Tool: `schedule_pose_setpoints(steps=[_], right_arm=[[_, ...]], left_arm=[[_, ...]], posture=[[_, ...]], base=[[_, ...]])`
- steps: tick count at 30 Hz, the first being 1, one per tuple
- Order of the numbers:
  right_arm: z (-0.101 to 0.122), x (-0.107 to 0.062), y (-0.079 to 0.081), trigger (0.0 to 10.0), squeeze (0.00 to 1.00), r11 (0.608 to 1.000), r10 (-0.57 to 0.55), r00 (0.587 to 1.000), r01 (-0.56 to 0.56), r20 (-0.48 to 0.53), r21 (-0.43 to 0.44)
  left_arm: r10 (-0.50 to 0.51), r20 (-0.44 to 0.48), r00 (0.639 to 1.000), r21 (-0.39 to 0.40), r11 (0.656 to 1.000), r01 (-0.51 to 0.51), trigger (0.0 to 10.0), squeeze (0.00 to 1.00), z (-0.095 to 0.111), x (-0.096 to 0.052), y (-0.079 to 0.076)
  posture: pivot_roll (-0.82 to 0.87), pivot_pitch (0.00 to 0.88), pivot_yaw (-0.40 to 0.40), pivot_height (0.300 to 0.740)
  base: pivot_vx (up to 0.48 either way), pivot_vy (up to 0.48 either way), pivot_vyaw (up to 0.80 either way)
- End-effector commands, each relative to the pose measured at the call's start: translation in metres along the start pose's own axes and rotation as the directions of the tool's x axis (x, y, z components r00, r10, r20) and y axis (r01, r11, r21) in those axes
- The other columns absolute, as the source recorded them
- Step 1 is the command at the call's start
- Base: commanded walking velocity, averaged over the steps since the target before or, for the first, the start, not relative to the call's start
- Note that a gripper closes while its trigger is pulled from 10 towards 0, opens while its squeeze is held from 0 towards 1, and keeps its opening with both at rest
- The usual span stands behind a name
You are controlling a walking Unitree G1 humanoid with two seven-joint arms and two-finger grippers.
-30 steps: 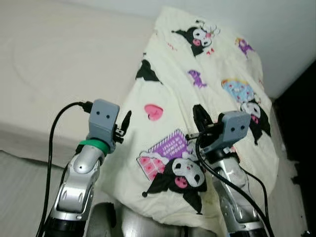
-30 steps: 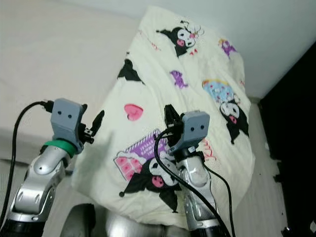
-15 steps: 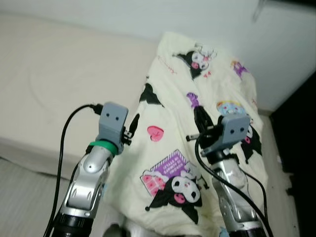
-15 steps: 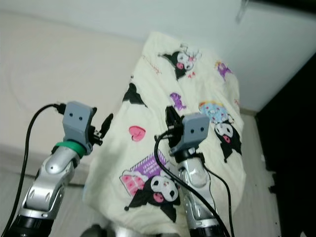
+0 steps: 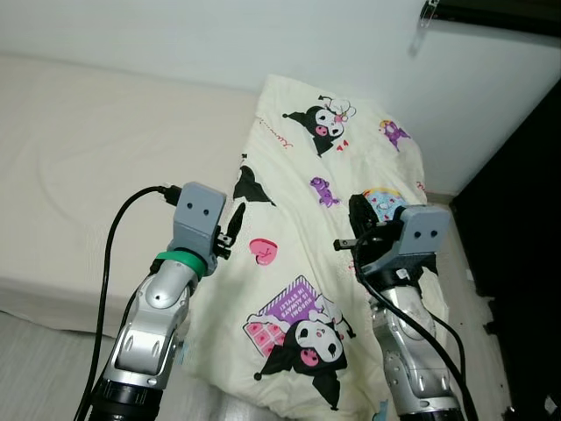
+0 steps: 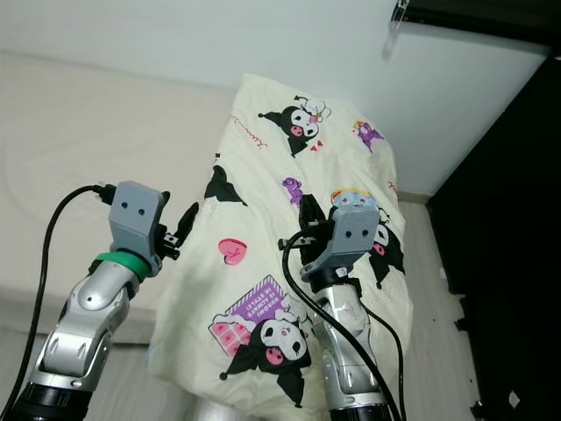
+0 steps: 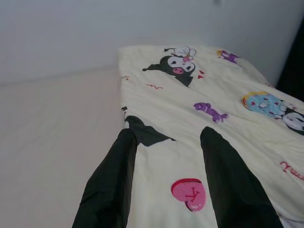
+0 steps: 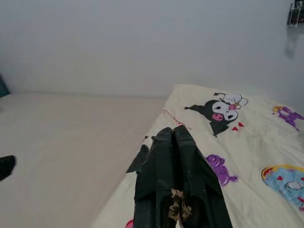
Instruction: Clean up the room
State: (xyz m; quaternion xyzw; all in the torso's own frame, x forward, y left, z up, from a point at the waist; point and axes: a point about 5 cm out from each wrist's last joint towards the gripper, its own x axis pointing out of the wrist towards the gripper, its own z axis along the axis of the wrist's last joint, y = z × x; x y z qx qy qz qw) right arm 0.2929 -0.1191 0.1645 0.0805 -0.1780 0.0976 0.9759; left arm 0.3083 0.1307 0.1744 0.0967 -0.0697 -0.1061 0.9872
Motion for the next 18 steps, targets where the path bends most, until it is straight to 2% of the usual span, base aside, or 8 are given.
schedule_pose_setpoints(steps=[1, 18], right_arm=[[-0.008, -0.0054, -0.0024, 10.0, 0.0, 1.0, -0.014, 0.999, 0.015, -0.04, 0.018], [-0.0084, -0.0061, -0.0012, 10.0, 0.0, 0.997, -0.018, 0.999, 0.022, -0.05, 0.074]], left_arm=[[-0.011, -0.014, 1.0, 0.006, 1.0, 0.011, 10.0, 0.0, -0.004, -0.0025, -0.0035], [-0.013, -0.014, 1.0, 0.015, 1.0, 0.014, 10.0, 0.0, -0.003, -0.0035, -0.0029]], posture=[[0.1, 0.09, -0.015, 0.735], [0.11, 0.097, -0.006, 0.735]], base=[[-0.476, 0.0, 0.0], [-0.474, 0.0, 0.0]])
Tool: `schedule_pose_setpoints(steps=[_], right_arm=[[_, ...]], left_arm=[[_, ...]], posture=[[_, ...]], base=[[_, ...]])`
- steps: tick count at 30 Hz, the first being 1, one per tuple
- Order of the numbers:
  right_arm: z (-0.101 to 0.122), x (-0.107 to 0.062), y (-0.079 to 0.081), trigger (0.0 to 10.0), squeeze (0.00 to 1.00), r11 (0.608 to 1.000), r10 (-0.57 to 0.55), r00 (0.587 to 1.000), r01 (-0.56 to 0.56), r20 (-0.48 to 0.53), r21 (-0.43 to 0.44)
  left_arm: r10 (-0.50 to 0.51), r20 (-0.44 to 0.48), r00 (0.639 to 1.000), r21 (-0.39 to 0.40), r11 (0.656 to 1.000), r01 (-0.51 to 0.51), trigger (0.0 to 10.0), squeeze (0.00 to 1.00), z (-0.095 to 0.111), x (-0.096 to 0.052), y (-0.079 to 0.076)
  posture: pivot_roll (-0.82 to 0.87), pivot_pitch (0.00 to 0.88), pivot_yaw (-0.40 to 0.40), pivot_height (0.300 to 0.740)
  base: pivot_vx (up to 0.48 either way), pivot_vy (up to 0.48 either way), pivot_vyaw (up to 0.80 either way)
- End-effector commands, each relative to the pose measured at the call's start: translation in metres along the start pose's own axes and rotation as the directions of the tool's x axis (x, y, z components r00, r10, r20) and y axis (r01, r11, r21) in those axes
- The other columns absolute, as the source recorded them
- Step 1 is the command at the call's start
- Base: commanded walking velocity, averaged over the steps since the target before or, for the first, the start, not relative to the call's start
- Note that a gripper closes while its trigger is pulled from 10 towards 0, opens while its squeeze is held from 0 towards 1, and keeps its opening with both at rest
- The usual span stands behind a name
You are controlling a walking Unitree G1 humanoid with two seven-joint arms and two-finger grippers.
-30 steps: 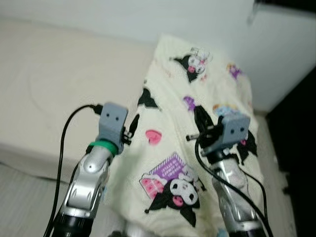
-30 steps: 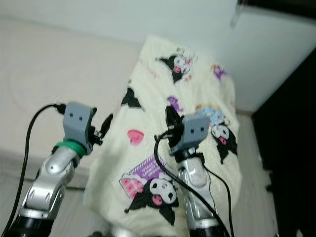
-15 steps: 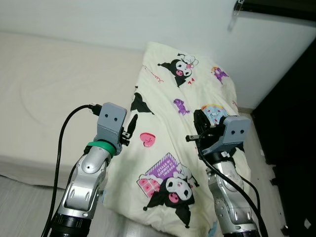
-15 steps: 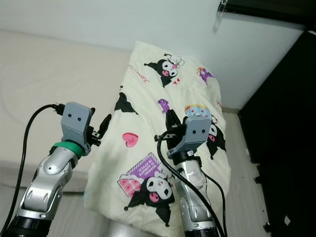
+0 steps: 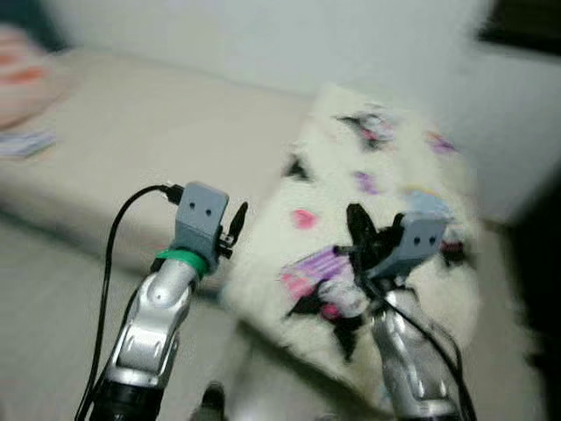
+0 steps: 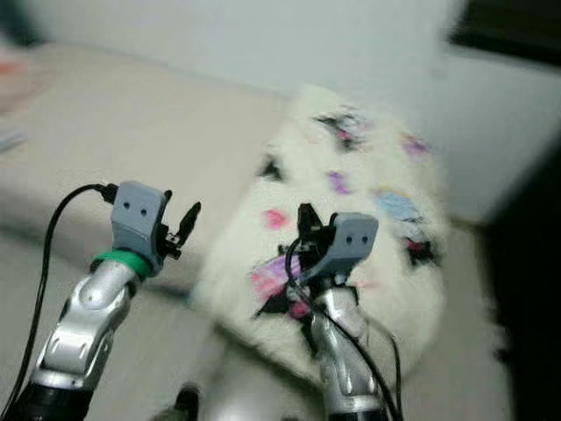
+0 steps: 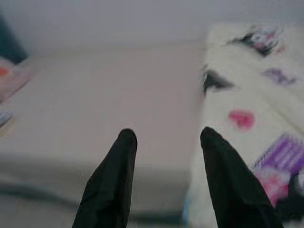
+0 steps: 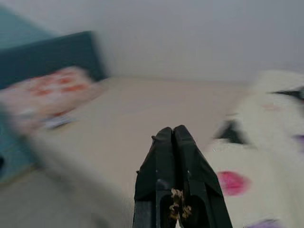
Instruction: Clean up the room
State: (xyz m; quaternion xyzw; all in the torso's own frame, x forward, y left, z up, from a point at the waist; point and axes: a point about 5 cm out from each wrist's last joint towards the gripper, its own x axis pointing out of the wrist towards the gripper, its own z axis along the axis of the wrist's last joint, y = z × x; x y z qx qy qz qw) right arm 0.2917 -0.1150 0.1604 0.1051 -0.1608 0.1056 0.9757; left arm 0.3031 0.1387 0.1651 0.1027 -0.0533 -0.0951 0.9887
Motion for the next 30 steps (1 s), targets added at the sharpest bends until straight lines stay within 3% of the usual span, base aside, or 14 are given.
schedule_pose_setpoints(steps=[1, 7, 17, 21, 30], right_arm=[[-0.004, -0.0041, -0.0051, 10.0, 0.0, 0.999, -0.024, 1.0, 0.024, -0.019, 0.021], [-0.0018, -0.003, -0.0105, 10.0, 0.0, 0.996, -0.04, 0.999, 0.042, -0.018, 0.082], [-0.0028, -0.0013, -0.0108, 10.0, 0.0, 0.996, -0.036, 0.999, 0.037, -0.02, 0.087], [-0.0026, -0.0008, -0.0111, 10.0, 0.0, 0.994, -0.044, 0.999, 0.045, -0.012, 0.102], [-0.0025, 0.0, -0.0118, 10.0, 0.0, 0.992, -0.045, 0.999, 0.046, -0.013, 0.117]], left_arm=[[-0.031, 0.022, 0.999, 0.006, 0.999, 0.031, 10.0, 0.0, 0.0069, 0.0039, -0.0076], [-0.03, 0.019, 0.999, 0.01, 1.0, 0.03, 10.0, 0.0, 0.0081, 0.004, -0.0047], [-0.021, 0.038, 0.999, 0.022, 1.0, 0.02, 10.0, 0.0, 0.0106, 0.0053, -0.0026], [-0.022, 0.047, 0.999, 0.025, 0.999, 0.021, 10.0, 0.0, 0.0114, 0.0062, -0.0018], [-0.025, 0.05, 0.998, 0.023, 0.999, 0.023, 10.0, 0.0, 0.0116, 0.0075, -0.0021]], posture=[[0.11, 0.097, -0.006, 0.735], [0.11, 0.092, -0.007, 0.735], [0.12, 0.088, -0.006, 0.735], [0.12, 0.077, -0.003, 0.735], [0.12, 0.073, -0.004, 0.739]], base=[[-0.472, 0.0, 0.0], [-0.07, 0.0, 0.65], [0.0, 0.0, 0.67], [0.394, 0.0, 0.59], [0.48, 0.0, 0.0]])
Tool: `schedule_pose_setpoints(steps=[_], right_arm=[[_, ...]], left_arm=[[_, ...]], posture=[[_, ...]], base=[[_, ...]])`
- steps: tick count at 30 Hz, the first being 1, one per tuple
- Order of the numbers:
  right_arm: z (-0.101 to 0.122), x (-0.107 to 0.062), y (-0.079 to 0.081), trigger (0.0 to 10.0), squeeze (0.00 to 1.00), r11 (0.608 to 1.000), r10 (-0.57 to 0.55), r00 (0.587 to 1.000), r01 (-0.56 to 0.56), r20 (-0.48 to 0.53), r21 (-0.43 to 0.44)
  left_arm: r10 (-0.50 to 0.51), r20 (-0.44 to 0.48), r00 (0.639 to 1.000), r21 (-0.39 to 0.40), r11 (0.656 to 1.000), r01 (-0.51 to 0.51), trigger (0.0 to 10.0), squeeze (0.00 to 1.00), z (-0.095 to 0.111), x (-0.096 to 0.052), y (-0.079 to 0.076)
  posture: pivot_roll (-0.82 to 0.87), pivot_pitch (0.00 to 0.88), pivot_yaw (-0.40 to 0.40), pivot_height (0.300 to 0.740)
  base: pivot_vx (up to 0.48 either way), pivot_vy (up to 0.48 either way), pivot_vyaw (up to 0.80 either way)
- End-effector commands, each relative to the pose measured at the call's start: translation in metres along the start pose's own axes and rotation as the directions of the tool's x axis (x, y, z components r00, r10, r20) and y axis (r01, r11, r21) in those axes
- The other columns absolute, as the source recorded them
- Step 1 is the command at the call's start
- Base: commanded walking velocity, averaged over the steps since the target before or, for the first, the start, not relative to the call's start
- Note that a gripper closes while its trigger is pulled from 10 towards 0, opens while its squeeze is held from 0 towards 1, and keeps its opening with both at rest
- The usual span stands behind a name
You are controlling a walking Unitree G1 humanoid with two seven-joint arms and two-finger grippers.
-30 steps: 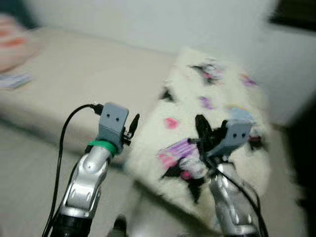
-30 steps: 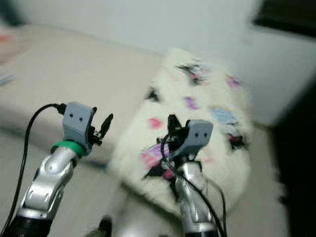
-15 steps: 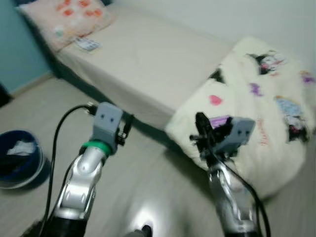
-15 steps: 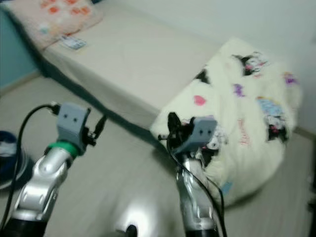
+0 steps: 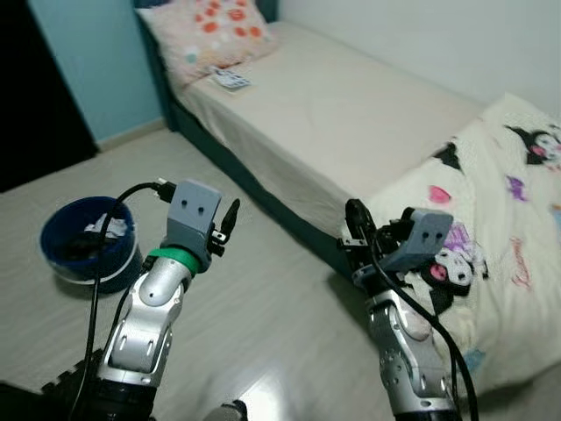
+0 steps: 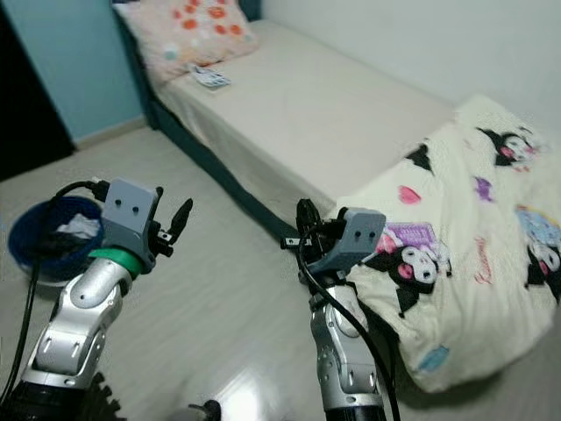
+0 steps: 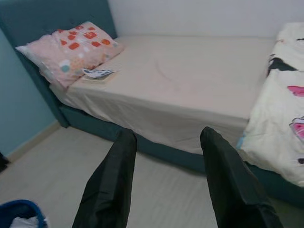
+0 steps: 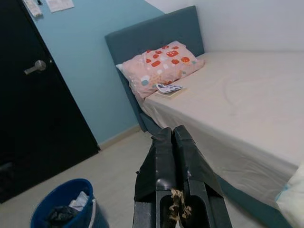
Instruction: Clean up the room
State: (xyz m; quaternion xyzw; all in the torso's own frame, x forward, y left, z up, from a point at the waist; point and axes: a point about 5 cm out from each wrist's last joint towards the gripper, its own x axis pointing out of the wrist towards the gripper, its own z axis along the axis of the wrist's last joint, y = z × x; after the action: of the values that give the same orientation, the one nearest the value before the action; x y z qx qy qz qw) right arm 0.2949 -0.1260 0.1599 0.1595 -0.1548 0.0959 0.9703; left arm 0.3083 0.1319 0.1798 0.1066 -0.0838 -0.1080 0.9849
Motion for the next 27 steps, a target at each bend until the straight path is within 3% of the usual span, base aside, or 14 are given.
schedule_pose_setpoints(steps=[1, 13, 27], right_arm=[[-0.0037, -0.0009, -0.0007, 10.0, 0.0, 1.0, -0.008, 1.0, 0.009, -0.013, 0.011], [-0.0067, -0.0019, 0.0015, 10.0, 0.0, 1.0, 0.019, 0.999, -0.02, -0.028, -0.017], [-0.0086, -0.0033, 0.0008, 10.0, 0.0, 1.0, 0.016, 0.999, -0.016, -0.038, -0.014]], left_arm=[[-0.004, -0.013, 1.0, 0.009, 1.0, 0.005, 10.0, 0.0, -0.0033, -0.0004, 0.0001], [-0.006, -0.017, 1.0, 0.011, 1.0, 0.006, 10.0, 0.0, -0.0058, -0.0011, -0.0004], [-0.001, -0.028, 1.0, 0.012, 1.0, 0.002, 10.0, 0.0, -0.009, -0.0032, -0.0006]], posture=[[0.12, 0.073, -0.004, 0.739], [0.11, 0.072, -0.004, 0.739], [0.12, 0.084, -0.005, 0.739]], base=[[0.48, 0.0, 0.0], [0.48, 0.0, 0.0], [0.48, 0.0, 0.68]])
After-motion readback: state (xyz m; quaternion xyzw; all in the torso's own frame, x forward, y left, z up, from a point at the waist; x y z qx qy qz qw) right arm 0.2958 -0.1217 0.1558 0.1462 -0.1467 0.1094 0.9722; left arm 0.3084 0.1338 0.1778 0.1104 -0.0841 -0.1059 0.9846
